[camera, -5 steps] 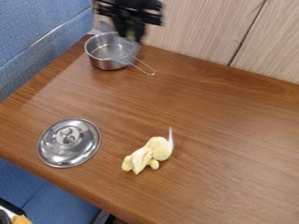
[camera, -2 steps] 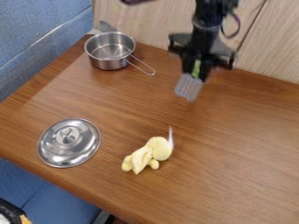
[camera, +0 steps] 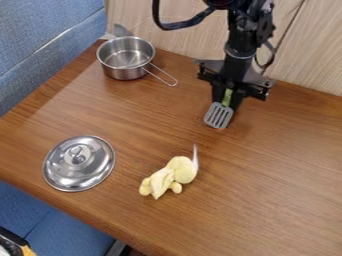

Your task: Put the green spatula behind the yellow object

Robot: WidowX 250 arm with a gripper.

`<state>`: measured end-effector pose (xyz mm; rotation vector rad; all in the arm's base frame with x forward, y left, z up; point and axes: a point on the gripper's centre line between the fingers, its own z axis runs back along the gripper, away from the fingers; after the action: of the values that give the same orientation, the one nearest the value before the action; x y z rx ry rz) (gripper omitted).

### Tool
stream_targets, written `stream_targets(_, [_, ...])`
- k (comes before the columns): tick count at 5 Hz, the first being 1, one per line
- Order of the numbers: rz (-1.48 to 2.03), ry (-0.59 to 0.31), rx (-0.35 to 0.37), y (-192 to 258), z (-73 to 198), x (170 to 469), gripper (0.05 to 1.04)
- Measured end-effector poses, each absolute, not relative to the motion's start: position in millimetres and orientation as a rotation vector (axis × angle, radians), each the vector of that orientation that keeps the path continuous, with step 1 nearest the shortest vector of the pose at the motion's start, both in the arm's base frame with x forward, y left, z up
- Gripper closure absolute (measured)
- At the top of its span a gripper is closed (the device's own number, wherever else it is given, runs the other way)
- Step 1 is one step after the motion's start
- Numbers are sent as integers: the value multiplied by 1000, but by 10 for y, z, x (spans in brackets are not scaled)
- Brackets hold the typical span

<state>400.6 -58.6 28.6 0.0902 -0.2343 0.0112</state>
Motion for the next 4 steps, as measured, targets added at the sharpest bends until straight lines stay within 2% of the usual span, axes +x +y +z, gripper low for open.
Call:
stream_targets(2, [20,-208,101,-562,307,3933,137])
stream_targets(3, [32,-230,97,-541,464,3927,78])
stream_targets(4, [42,-259,100,-505,677,3917,82])
